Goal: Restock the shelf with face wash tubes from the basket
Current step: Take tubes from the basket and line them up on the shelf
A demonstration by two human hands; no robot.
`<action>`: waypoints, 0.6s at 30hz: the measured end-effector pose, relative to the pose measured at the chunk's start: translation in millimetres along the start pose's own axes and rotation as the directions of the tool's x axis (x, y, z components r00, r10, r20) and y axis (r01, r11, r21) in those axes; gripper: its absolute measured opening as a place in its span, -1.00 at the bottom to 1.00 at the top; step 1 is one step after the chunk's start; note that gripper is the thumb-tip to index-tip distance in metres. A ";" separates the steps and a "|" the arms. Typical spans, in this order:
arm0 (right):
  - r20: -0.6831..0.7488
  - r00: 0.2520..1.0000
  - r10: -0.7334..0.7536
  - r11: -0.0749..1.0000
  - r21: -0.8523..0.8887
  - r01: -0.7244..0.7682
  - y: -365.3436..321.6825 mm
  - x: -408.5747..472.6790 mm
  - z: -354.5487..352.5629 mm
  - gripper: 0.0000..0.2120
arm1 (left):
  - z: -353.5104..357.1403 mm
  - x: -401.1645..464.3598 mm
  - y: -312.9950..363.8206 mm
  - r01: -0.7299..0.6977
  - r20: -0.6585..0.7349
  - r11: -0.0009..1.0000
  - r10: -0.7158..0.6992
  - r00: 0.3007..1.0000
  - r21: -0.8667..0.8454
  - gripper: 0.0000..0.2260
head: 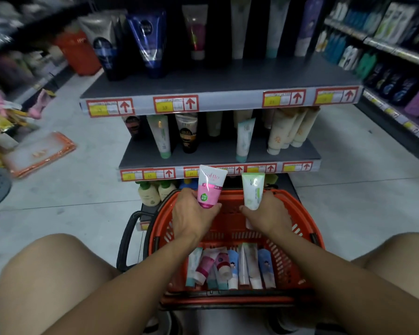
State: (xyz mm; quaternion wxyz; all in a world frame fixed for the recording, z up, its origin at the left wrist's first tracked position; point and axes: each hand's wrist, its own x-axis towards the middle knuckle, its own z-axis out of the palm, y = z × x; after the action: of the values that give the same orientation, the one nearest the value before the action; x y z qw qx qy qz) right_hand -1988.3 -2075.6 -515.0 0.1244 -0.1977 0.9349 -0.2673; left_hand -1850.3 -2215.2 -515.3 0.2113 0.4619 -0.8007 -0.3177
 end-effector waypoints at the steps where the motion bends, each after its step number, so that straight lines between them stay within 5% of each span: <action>1: -0.014 1.000 -0.011 1.000 -0.004 0.011 -2.5 -1.8 -3.9 -0.42 | -3.8 -0.4 3.9 -0.007 -0.012 1.000 0.007 1.000 -0.006 -0.46; 18: -0.169 0.957 -0.234 0.971 0.015 0.240 -58.3 -3.7 -79.4 -0.49 | -69.7 15.8 75.7 -0.175 -0.186 0.984 0.165 0.969 -0.040 -0.44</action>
State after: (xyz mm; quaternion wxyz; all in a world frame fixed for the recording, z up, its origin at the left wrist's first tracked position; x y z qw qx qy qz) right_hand -1994.2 -2083.6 -416.9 0.0165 -0.2832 0.9066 -0.3124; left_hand -1859.7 -2222.7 -411.9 0.3229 0.4126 -0.8053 -0.2773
